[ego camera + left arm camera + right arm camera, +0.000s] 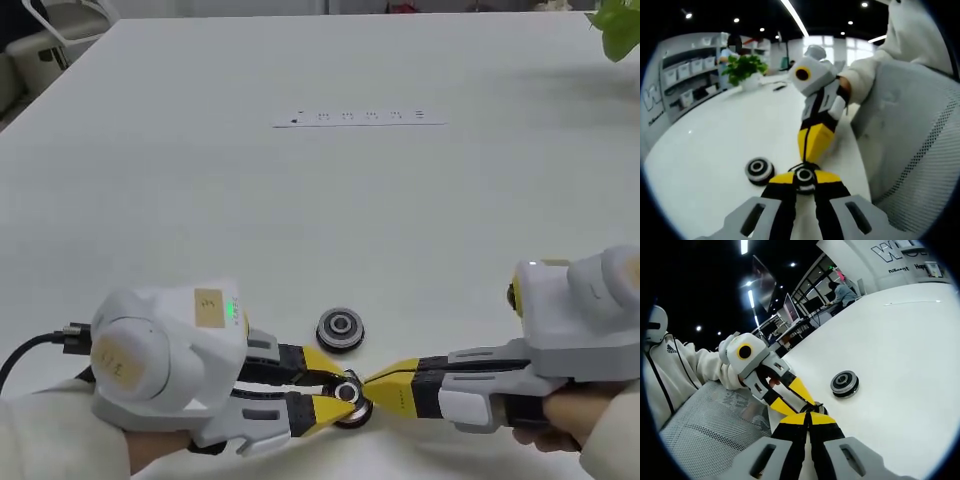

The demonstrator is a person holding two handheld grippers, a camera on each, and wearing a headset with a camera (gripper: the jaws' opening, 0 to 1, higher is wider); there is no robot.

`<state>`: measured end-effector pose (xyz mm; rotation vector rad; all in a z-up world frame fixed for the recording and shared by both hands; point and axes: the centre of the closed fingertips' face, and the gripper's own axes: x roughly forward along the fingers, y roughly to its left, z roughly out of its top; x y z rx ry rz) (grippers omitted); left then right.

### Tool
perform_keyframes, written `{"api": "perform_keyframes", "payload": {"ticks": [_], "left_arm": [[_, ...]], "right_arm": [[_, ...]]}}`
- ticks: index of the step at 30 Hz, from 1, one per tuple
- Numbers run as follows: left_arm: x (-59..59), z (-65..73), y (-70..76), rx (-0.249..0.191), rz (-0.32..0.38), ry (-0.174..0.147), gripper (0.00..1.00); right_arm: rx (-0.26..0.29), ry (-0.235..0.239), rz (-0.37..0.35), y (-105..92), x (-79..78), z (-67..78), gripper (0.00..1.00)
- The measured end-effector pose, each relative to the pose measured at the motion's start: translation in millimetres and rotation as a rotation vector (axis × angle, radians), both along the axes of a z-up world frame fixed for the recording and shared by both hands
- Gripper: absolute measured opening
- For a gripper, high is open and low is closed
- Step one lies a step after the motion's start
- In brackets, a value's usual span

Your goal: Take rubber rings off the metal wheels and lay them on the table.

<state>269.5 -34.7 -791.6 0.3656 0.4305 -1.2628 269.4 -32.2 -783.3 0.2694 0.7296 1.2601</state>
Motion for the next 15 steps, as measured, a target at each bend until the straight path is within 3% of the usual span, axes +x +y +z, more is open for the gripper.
{"api": "perform_keyframes", "payload": {"ticks": [4, 8, 15], "left_arm": [[-0.1, 0.0, -0.1, 0.001, 0.001, -0.001, 0.14], [-0.1, 0.0, 0.0, 0.002, 0.000, -0.003, 0.14], [-0.1, -0.2, 0.3, 0.006, -0.001, -0.007, 0.14]], "right_arm": [[0.033, 0.005, 0.009, 2.9, -1.7, 6.1, 0.00], [0.029, 0.005, -0.004, 1.2, 1.9, 6.4, 0.00], [-0.022, 0.004, -0.006, -1.1, 2.3, -1.7, 0.00]]}}
